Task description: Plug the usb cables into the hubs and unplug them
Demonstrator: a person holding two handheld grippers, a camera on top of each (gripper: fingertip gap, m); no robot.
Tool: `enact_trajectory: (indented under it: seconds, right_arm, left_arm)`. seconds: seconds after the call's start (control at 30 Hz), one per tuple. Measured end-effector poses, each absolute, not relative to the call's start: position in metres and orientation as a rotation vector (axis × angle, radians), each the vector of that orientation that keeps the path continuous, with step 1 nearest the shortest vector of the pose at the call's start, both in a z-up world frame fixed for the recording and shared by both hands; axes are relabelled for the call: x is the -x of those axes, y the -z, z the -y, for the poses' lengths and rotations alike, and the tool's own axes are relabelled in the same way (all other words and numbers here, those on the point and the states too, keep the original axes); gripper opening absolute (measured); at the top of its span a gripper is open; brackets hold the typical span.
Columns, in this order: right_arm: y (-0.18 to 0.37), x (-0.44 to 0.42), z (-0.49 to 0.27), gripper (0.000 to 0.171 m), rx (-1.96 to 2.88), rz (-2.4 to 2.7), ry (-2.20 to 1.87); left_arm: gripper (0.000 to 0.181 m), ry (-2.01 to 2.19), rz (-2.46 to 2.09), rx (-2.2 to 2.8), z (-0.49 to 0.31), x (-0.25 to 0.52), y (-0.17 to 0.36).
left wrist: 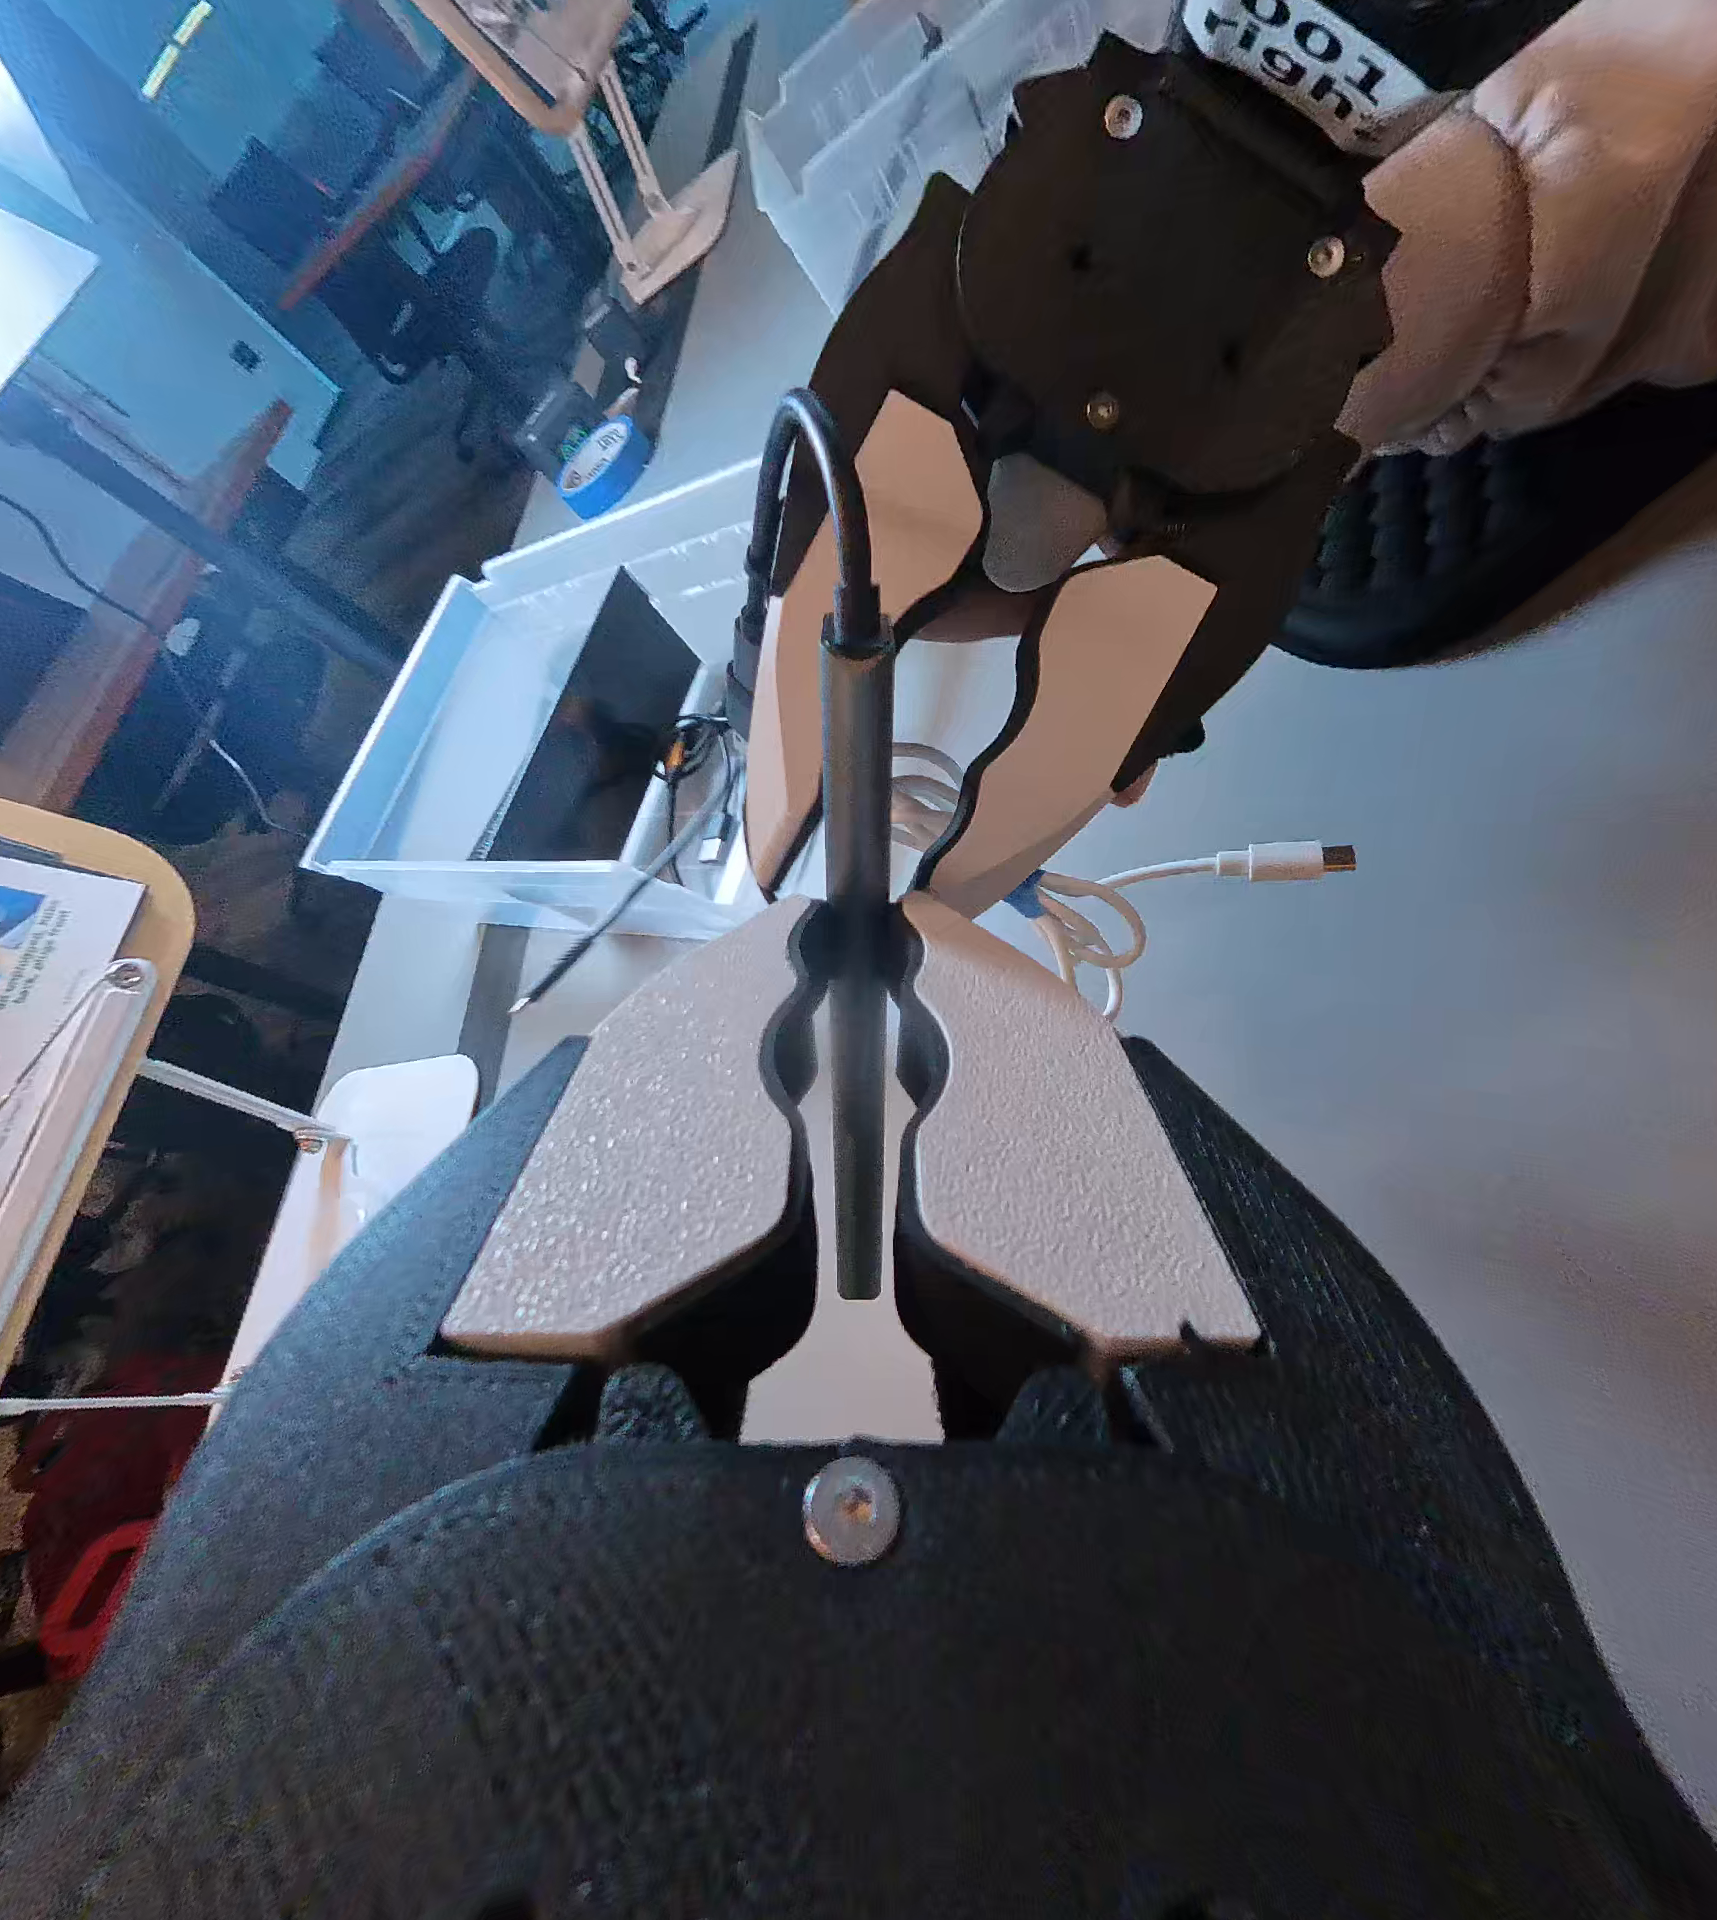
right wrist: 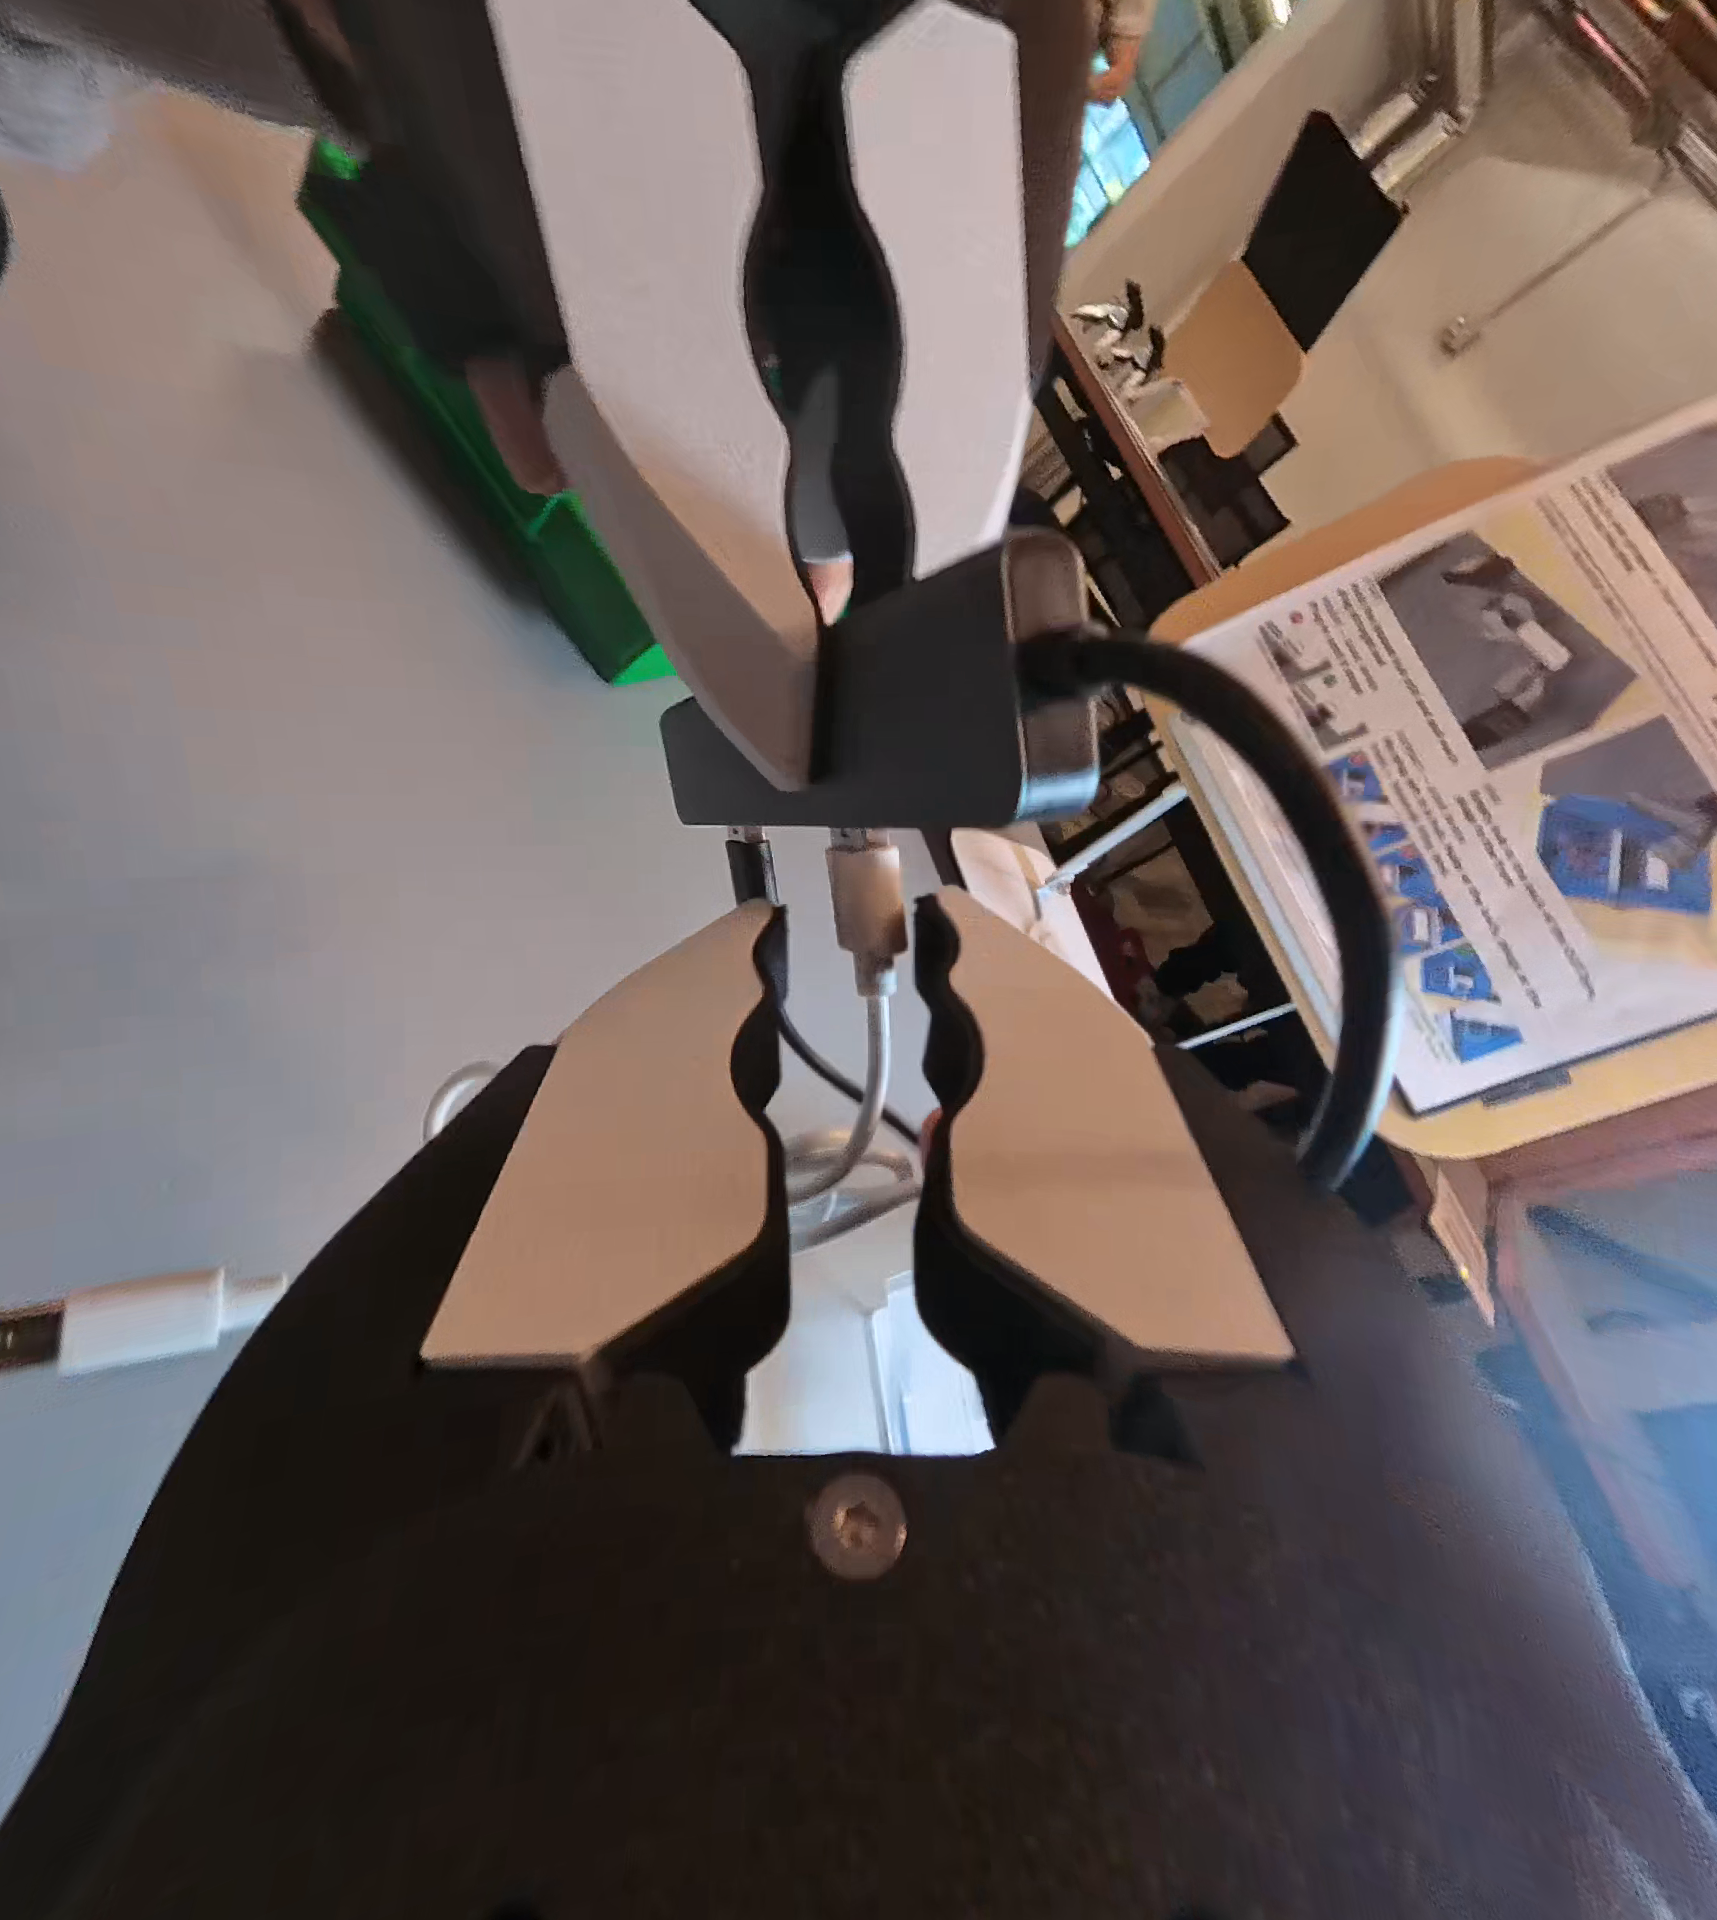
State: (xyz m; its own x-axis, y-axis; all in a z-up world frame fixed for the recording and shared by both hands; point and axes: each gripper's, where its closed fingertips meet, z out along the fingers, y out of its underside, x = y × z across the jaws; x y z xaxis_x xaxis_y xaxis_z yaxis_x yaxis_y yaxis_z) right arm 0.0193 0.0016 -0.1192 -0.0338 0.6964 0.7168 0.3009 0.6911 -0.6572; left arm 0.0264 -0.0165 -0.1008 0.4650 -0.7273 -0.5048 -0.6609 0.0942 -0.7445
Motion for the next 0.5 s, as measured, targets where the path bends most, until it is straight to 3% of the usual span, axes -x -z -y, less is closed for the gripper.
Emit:
enact_trajectory:
  seconds: [0.03, 0.5]
  right_arm:
    - [0.119, -0.020, 0.000, 0.013, 0.799, 1.626, -0.368]
    - [0.122, -0.024, 0.020, 0.010, 0.792, 1.718, -0.450]
  left_arm:
    - [0.011, 0.083, -1.248, 1.615, 0.018, -0.026, 0.104]
    - [0.011, 0.105, -1.343, 1.540, 0.026, -0.039, 0.116]
